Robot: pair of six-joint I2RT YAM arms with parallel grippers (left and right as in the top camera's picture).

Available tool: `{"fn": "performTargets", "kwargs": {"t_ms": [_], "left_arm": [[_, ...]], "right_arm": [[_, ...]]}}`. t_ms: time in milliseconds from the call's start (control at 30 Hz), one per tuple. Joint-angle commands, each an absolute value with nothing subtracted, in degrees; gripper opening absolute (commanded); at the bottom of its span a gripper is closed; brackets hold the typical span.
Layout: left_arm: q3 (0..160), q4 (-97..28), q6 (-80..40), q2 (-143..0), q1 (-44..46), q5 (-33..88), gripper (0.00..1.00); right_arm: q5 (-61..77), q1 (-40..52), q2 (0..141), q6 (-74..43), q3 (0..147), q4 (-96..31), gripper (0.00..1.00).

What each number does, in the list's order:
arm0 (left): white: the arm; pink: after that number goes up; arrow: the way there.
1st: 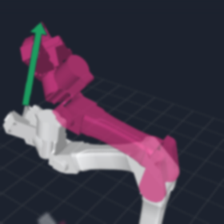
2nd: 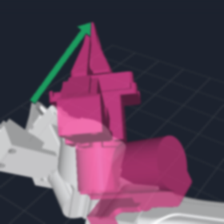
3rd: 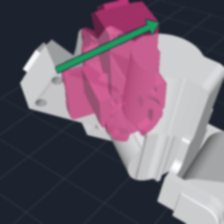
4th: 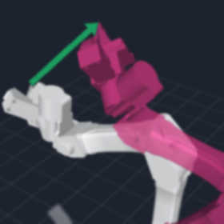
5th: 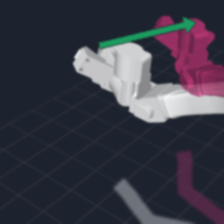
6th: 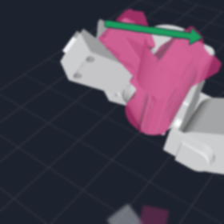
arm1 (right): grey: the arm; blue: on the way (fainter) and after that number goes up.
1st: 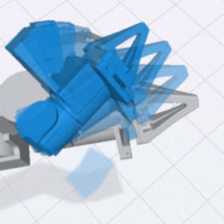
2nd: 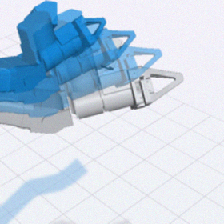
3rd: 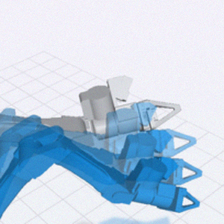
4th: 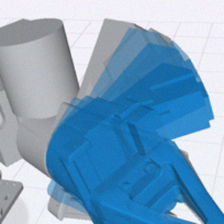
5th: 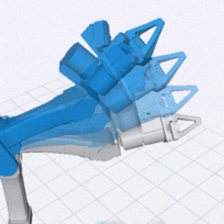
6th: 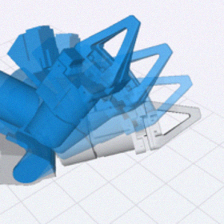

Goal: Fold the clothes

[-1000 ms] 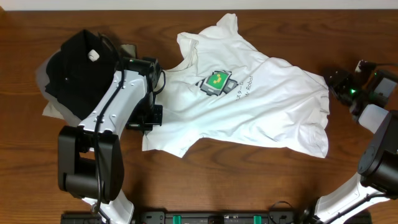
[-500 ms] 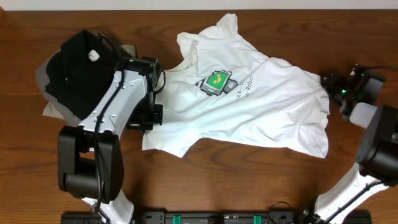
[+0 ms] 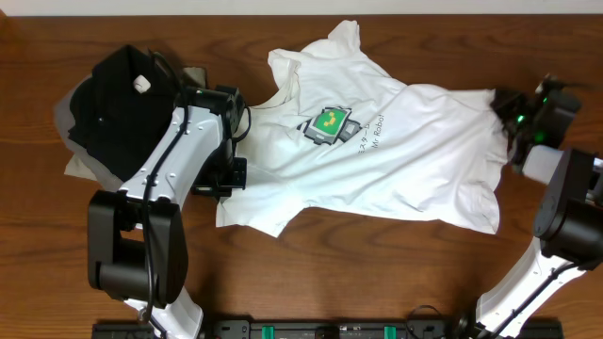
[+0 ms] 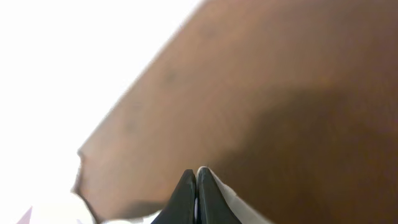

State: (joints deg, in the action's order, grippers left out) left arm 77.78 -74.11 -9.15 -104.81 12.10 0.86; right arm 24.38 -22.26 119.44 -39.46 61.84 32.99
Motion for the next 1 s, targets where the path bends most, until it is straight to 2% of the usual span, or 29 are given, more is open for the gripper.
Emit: {"fn": "performTargets", "kwargs": {"t_ms": [0,133,200,233,267,300,400,433,467,533,700,800,900,967], "left_arm": [[77.5,-74.3,-8.9,-104.9,12.1,-0.1,0.06],[77.5,-74.2,-8.9,-104.9,12.1,-0.1,0.06],[77.5,-74.1,-8.9,-104.9,12.1,-0.1,0.06],[77.5,-74.0,-8.9,-104.9,12.1,-0.1,0.06],[77.5,-73.9,-8.9,-104.9,12.1,-0.1,0.06],[77.5,-73.9,-8.9,-104.9,12.1,-0.1,0.06],[77.5,-73.9,-8.9,-104.9,12.1,-0.1,0.06],[77.5,-73.9,-8.9,-104.9,12.1,-0.1,0.06],[77.5,-73.9,-8.9,-104.9,12.1,-0.1,0.06],[77.5,-73.9,-8.9,-104.9,12.1,-0.1,0.06],[77.5,-73.8,-8.8,-104.9,12.1,-0.1,0.06],[77.5,-73.4,-8.8,-104.9,12.1,-0.1,0.07],[78.3,-73.2,-8.6,-104.9,12.1,-0.1,0.17],[79.5,-73.2,-8.7,-104.8,12.1,-0.1,0.17]], "right_arm": [[28.2,-24.9,119.7,-40.2,68.2,33.7,0.01],[31.9,-27.0,119.7,-40.0,73.9,33.6,0.01],[32.4,-27.7,119.7,-40.0,75.6,32.2,0.06],[32.6,-27.8,119.7,-40.0,76.1,31.6,0.18],[32.7,-28.0,119.7,-40.0,76.2,30.6,0.42],[32.9,-28.1,119.7,-40.0,76.2,29.3,0.59],[34.9,-28.5,119.7,-36.7,76.2,22.2,0.73],[35.7,-28.6,119.7,-34.9,76.2,19.6,0.73],[37.3,-28.7,119.7,-32.7,76.2,16.6,0.66],[42.1,-28.9,119.7,-28.9,76.2,10.8,0.58],[49.6,-28.9,118.8,-20.8,76.2,-5.6,0.50],[47.9,-28.9,116.6,-11.7,76.2,-18.0,0.52],[40.7,-28.9,112.3,-4.2,76.2,-30.9,0.54],[34.2,-28.8,108.8,-2.4,76.2,-38.2,0.57]]}}
